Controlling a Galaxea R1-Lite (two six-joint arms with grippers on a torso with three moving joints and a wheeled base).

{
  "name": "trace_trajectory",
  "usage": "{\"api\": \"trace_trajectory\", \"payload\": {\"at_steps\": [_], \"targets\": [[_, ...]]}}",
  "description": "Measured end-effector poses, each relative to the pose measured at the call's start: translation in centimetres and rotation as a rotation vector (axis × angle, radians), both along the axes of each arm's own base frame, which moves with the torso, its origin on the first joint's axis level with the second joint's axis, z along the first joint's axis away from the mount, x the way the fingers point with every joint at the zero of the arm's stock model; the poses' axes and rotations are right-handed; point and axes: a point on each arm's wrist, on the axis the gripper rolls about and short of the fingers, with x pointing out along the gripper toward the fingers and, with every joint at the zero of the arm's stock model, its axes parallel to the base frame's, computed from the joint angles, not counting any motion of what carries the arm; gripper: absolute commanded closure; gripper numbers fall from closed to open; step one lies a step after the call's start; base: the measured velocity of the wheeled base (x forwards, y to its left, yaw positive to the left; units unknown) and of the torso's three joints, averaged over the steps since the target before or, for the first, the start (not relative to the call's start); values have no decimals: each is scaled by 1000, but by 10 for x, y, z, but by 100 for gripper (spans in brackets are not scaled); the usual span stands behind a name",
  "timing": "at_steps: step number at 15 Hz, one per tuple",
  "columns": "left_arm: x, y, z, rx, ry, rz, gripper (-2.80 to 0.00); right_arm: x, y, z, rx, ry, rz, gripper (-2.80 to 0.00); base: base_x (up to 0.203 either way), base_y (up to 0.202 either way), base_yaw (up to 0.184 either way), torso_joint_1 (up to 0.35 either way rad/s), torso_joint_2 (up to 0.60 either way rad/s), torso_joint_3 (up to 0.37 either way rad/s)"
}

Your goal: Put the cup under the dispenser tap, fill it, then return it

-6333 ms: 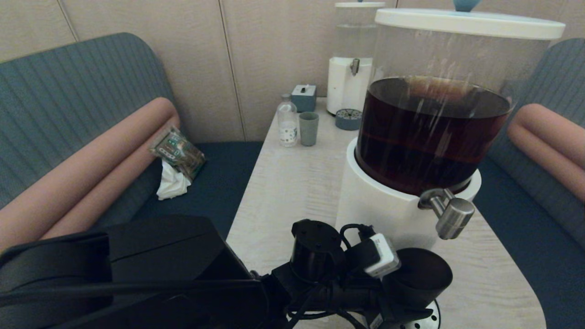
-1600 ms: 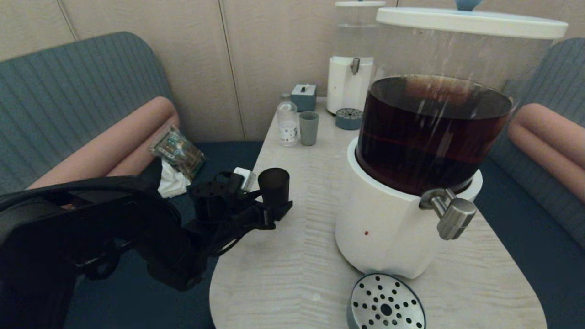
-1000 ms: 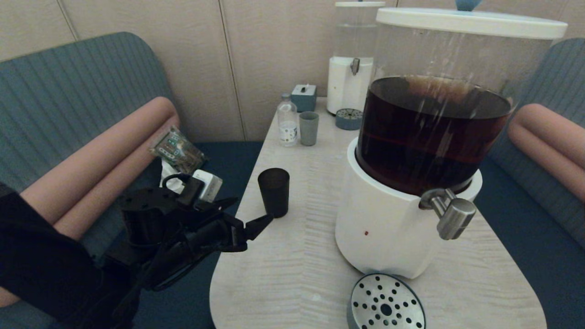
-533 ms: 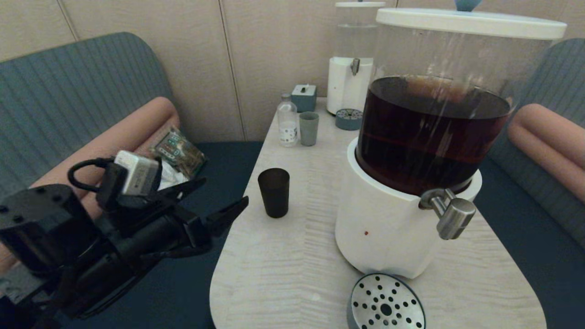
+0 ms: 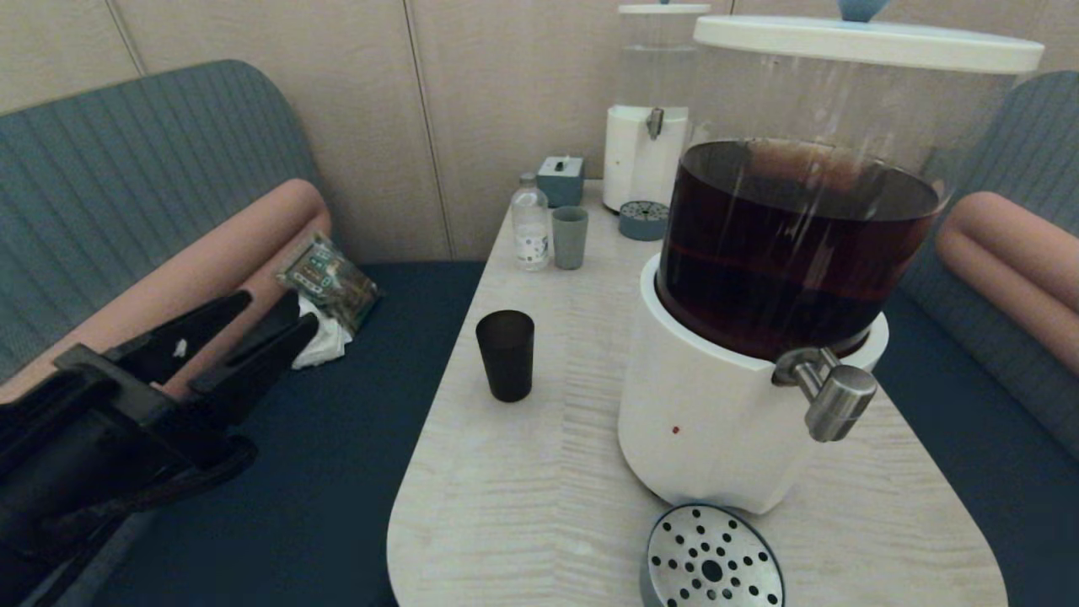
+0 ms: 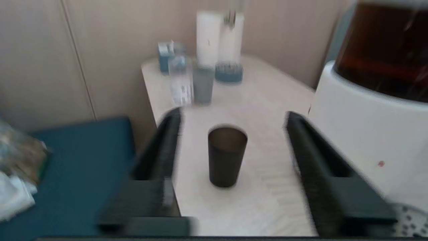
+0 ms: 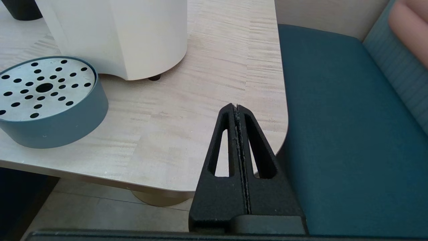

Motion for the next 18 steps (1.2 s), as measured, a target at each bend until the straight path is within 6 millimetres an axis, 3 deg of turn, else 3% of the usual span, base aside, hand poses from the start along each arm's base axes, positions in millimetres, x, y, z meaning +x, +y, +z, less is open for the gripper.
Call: {"api": "trace_trajectory", "payload": {"at_steps": [6,10,14,18], "targets": [[-42,21,27,-33,-191,91,0,0,0,0,0,0,0,0,0,0,0,0,0,0],[-83,33,41,-52,-351,138,0,0,0,0,0,0,0,0,0,0,0,0,0,0],[-132,39,42,-60,-464,184,0,0,0,0,0,0,0,0,0,0,0,0,0,0],[-176,42,30,-64,-528,211,0,0,0,0,0,0,0,0,0,0,0,0,0,0]]}}
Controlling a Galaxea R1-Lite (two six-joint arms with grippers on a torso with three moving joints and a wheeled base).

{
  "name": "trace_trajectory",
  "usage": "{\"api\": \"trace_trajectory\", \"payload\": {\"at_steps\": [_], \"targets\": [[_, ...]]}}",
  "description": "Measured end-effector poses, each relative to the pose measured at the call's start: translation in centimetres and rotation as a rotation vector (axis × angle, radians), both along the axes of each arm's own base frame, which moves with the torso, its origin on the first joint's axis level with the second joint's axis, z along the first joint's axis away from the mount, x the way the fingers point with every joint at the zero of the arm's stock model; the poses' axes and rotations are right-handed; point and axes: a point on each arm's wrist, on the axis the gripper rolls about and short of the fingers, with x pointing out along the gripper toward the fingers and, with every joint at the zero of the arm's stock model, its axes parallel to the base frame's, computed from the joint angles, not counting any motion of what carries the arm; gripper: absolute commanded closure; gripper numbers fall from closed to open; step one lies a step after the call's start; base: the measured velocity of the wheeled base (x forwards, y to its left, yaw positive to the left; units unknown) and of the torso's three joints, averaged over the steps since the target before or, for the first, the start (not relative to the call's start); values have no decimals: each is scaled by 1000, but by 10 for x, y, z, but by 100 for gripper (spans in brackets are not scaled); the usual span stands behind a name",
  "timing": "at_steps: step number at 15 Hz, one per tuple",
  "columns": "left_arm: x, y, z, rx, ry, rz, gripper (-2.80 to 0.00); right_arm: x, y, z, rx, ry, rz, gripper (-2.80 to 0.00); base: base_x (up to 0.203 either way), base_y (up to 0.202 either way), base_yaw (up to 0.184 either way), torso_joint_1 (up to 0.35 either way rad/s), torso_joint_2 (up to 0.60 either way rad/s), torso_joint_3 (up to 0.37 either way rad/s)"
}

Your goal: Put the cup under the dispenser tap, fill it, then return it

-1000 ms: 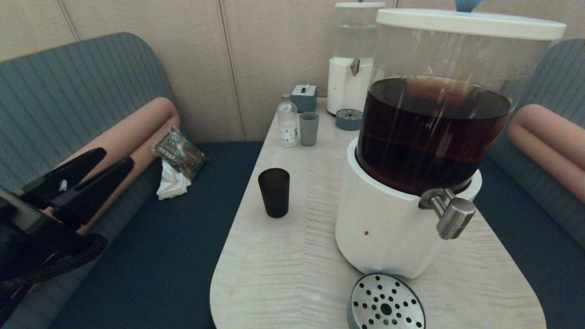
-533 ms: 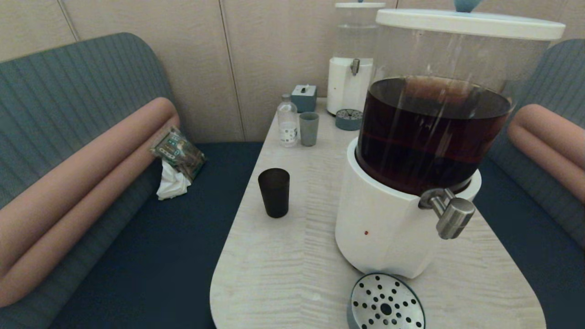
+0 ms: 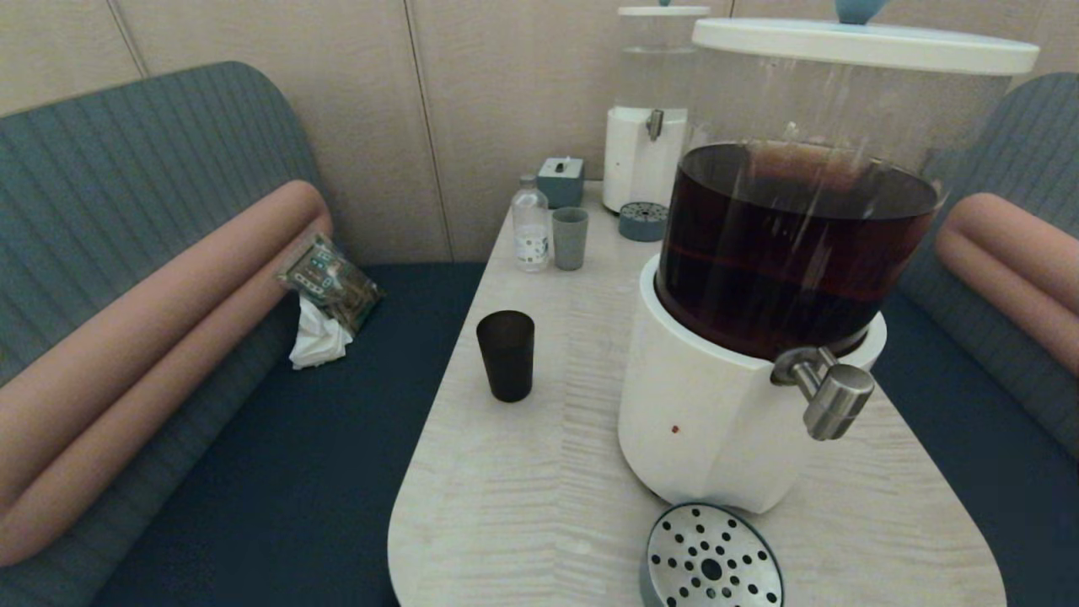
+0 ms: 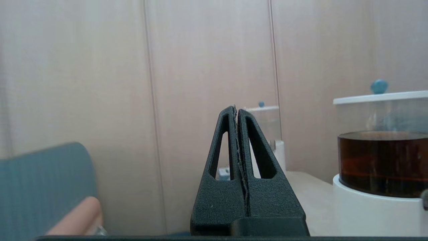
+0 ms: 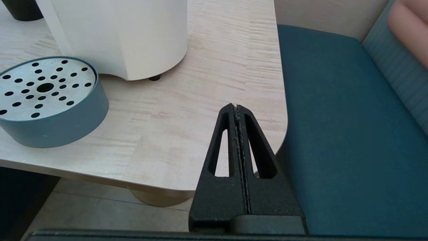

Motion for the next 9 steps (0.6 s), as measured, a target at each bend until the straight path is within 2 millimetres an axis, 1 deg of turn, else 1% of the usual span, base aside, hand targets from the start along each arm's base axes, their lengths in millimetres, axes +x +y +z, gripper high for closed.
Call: {"api": "trace_trajectory", "payload": {"at_steps": [3,6,7,9], "targets": [[-25,0,-9,0,-53,13,0,0,0,0,0,0,0,0,0,0,0,0,0,0],[-43,0,-20,2,-97,23,0,0,0,0,0,0,0,0,0,0,0,0,0,0],[-48,1,-25,3,-99,25,0,0,0,0,0,0,0,0,0,0,0,0,0,0],[-51,0,-35,16,-98,42,0,0,0,0,0,0,0,0,0,0,0,0,0,0]]}}
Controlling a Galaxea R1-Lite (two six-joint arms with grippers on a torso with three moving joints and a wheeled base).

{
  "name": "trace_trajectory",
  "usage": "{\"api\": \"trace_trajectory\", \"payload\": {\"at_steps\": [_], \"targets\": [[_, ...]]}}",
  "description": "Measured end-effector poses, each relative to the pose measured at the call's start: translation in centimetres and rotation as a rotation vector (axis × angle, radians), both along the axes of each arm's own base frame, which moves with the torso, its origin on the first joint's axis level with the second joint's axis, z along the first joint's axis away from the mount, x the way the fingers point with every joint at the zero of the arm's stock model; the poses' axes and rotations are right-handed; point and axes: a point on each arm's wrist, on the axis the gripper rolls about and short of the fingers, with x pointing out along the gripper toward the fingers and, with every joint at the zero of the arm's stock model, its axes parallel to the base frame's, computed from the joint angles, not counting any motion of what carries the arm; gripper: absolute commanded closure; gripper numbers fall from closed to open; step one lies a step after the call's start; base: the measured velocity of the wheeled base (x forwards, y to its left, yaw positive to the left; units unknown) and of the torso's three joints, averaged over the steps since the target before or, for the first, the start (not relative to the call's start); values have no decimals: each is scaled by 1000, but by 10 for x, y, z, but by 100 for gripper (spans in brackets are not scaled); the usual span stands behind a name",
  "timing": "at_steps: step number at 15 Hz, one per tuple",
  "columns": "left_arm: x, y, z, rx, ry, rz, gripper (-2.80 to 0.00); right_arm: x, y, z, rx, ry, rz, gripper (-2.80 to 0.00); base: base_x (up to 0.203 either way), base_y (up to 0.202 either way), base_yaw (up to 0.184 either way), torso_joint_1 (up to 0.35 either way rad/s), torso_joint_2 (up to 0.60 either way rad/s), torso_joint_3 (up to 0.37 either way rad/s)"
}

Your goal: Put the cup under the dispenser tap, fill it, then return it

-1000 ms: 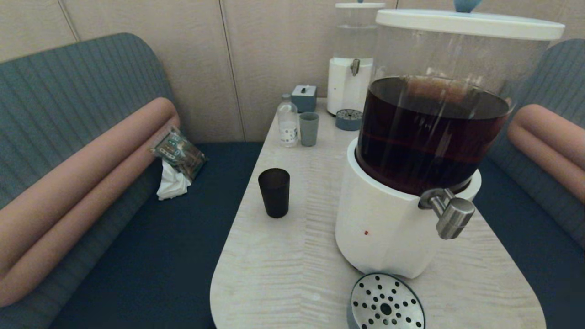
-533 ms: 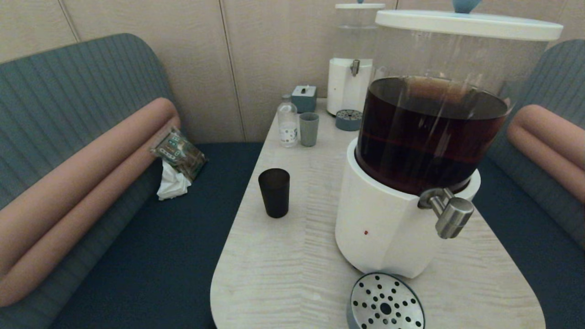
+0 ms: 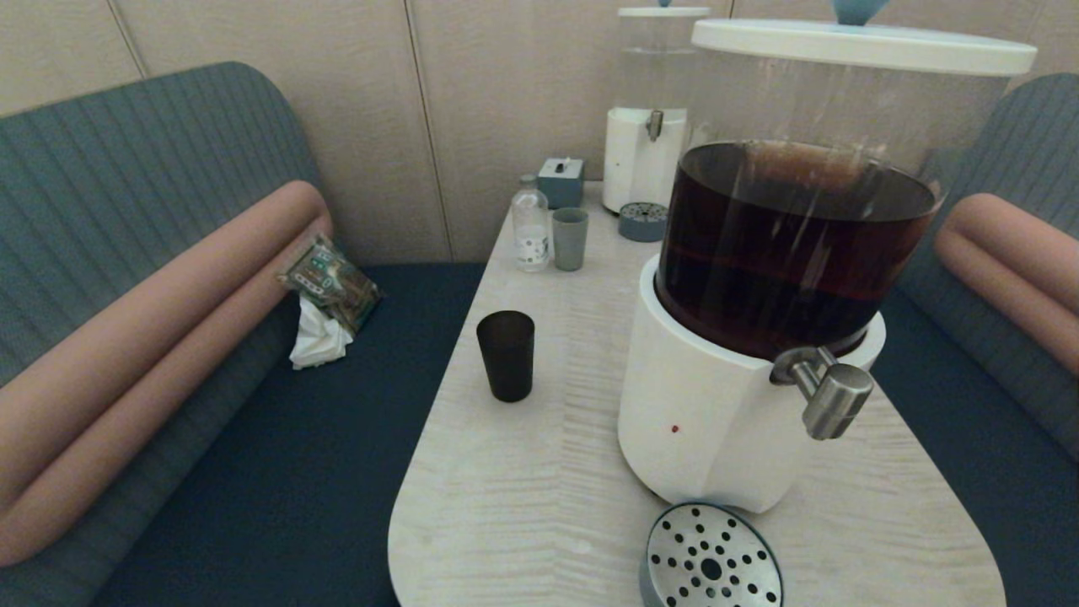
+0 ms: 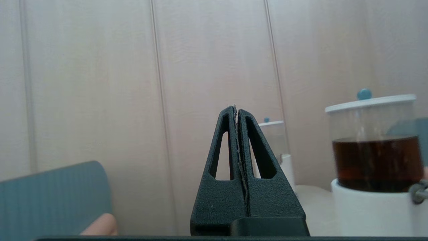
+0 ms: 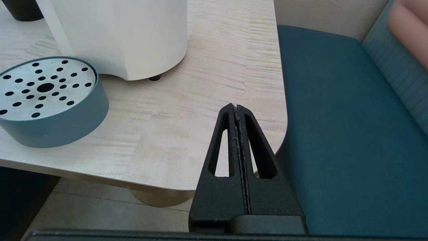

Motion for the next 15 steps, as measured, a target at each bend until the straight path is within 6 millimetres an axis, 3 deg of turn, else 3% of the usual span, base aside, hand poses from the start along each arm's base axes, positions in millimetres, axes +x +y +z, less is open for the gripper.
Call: {"api": "trace_trajectory", "payload": {"at_steps": [3,5,8,12,15], "targets": [[13,0,-24,19,68,30,0,0,0,0,0,0,0,0,0,0,0,0,0,0],[32,0,-53,30,198,64,0,0,0,0,0,0,0,0,0,0,0,0,0,0],[49,2,-79,7,433,160,0,0,0,0,0,0,1,0,0,0,0,0,0,0],[59,2,-110,43,743,199,0,0,0,0,0,0,0,0,0,0,0,0,0,0],[60,2,-122,55,854,202,0,0,0,0,0,0,0,0,0,0,0,0,0,0]]}}
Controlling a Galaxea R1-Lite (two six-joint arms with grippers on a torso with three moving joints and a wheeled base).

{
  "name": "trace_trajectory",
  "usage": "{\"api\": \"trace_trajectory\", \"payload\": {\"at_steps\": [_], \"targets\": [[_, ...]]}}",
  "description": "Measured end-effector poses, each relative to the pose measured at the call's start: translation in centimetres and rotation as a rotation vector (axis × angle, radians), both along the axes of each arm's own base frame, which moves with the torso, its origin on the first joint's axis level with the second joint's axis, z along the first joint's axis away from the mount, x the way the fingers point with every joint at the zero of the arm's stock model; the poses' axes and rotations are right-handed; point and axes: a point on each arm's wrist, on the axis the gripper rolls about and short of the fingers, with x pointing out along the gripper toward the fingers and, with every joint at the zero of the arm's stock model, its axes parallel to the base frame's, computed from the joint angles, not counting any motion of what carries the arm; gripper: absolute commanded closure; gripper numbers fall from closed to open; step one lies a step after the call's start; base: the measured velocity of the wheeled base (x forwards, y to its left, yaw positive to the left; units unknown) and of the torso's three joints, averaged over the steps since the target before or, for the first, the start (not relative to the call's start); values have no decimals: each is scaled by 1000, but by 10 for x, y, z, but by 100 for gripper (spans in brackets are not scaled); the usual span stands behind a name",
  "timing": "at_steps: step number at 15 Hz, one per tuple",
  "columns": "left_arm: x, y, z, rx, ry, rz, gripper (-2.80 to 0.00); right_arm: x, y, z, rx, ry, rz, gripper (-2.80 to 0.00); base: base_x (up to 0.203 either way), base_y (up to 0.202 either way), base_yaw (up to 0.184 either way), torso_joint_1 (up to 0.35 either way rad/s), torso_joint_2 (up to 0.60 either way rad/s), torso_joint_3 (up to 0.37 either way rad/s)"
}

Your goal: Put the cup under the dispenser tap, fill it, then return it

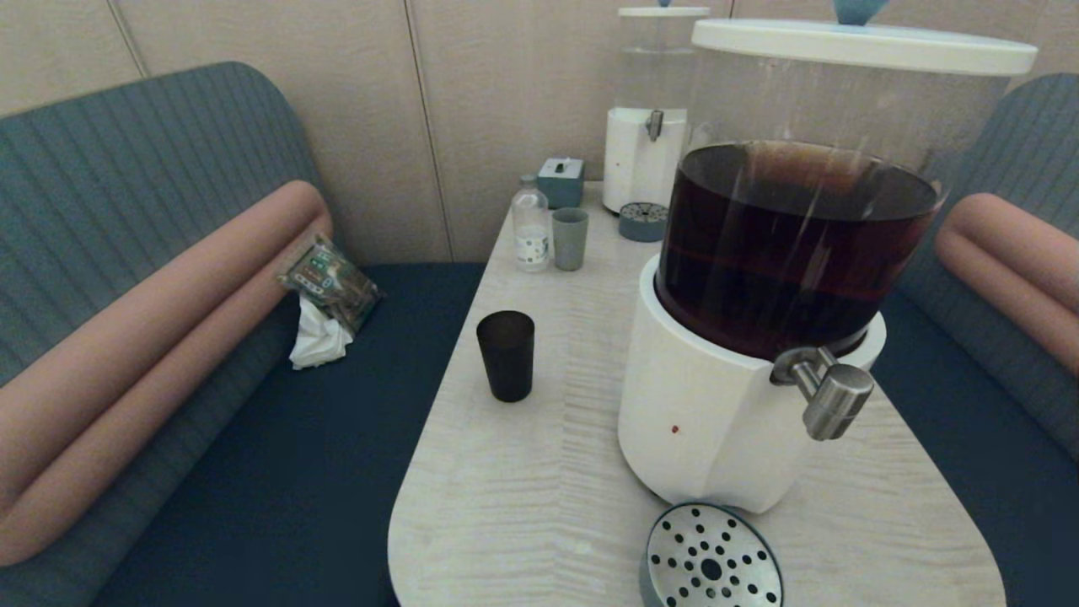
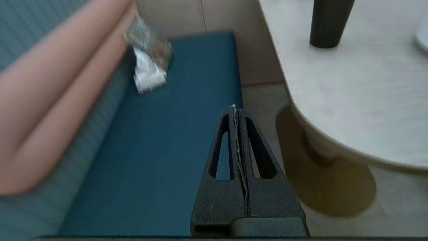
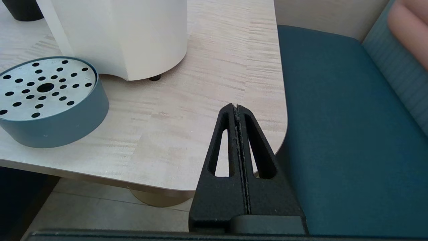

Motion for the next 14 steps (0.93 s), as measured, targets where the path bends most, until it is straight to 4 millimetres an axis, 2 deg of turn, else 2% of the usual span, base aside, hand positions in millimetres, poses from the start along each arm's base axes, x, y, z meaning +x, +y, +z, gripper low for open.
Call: {"api": "trace_trajectory", "payload": {"at_steps": [14], "targets": [[0,0,-4,-64,37,-2,0,0,0,0,0,0,0,0,0,0,0,0,0,0]]}}
